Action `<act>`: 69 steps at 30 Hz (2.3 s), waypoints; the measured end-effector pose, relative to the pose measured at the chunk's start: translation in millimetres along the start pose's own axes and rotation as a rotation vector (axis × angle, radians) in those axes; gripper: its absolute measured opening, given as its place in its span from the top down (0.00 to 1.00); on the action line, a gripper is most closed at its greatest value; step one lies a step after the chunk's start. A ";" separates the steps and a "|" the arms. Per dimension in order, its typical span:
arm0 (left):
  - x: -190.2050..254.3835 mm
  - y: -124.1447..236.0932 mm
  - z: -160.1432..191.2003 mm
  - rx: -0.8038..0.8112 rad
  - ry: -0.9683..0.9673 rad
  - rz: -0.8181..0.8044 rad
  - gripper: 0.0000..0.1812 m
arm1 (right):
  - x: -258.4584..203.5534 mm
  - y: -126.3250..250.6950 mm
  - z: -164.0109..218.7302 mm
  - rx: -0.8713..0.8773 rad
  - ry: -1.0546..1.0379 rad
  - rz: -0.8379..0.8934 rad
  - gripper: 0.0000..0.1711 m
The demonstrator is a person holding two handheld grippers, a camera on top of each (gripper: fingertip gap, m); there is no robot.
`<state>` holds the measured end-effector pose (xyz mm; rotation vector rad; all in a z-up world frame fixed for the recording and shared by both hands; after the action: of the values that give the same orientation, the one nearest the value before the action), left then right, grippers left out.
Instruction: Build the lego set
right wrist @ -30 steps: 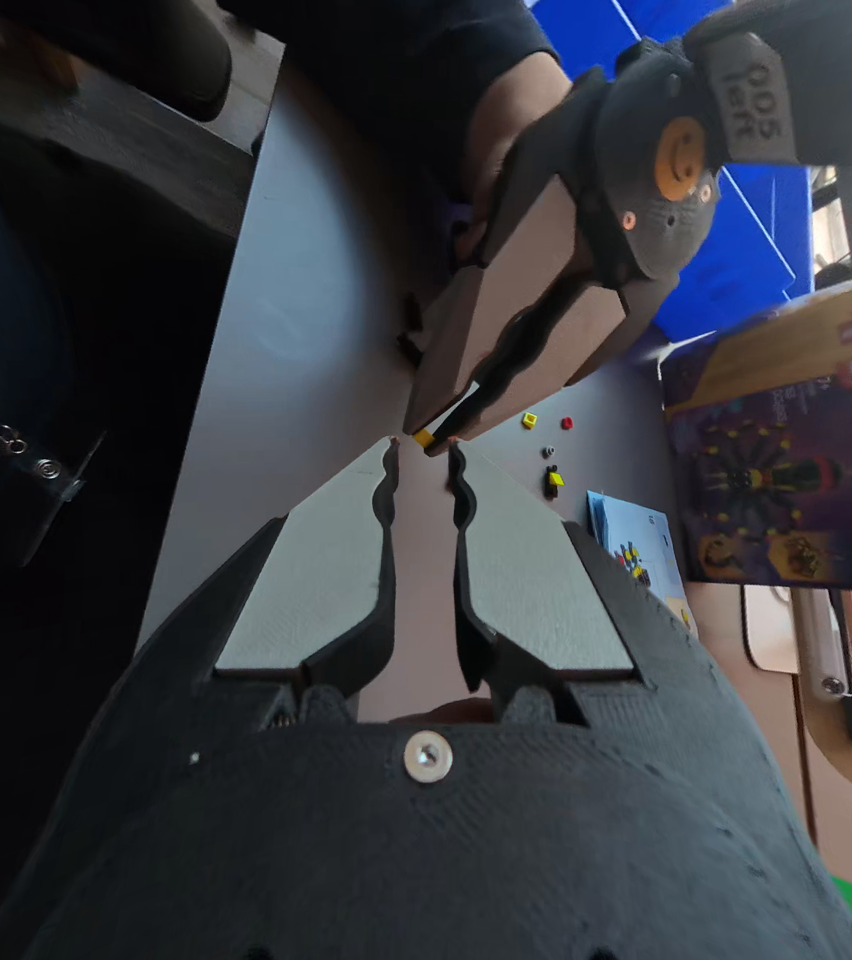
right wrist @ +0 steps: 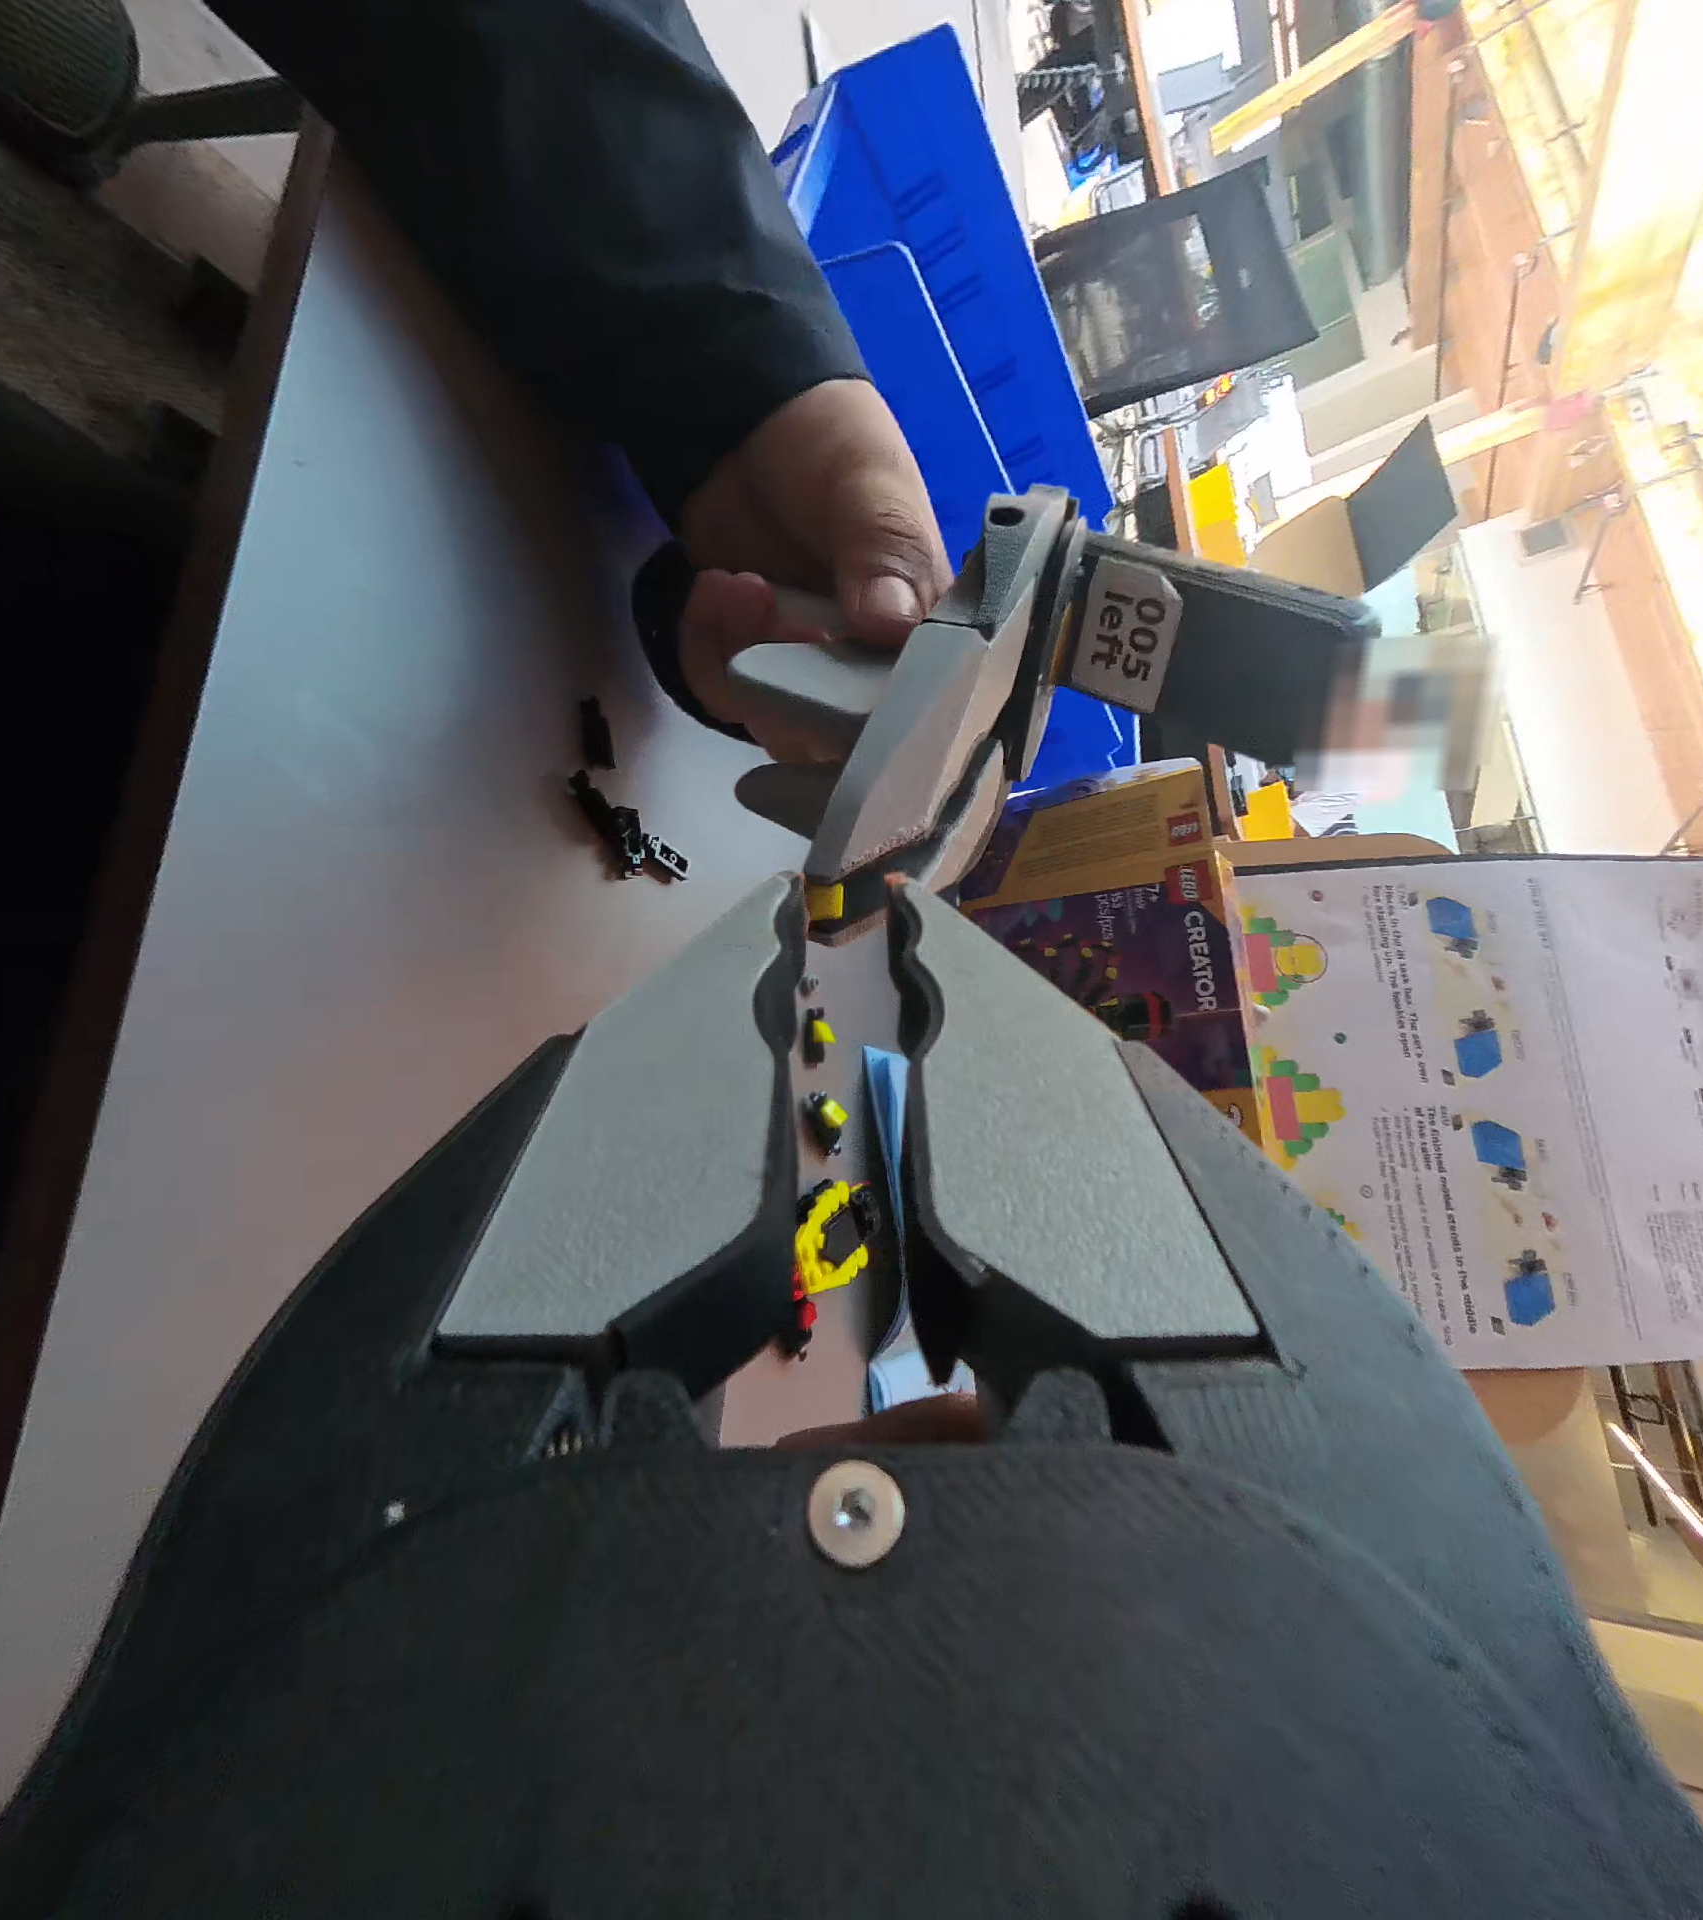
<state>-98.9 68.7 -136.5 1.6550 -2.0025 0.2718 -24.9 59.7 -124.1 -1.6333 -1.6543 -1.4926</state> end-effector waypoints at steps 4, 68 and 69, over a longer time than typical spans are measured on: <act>-0.4 0.8 0.4 0.005 0.017 0.012 0.97 | -2.7 -1.8 -1.4 -0.003 0.023 0.020 0.96; -74.1 24.8 49.3 -0.362 0.206 -0.613 0.87 | -27.4 -34.7 105.5 -0.333 -0.350 -0.478 0.95; -74.2 24.1 49.2 -0.364 0.204 -0.616 0.88 | -28.3 -36.4 106.2 -0.346 -0.409 -0.493 0.93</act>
<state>-126.5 114.4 -211.7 1.8143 -1.2259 -0.1377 -7.9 144.2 -201.4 -1.9011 -2.2487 -1.8521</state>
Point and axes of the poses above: each gripper's, where its closed fingertips meet, y back along the fingers, z out of its underside, x = y × z across the jaws, the point moved 5 cm from there along y, back along the fingers, and after that the axes turned 9 degrees about -x, right-handed, at the moved point
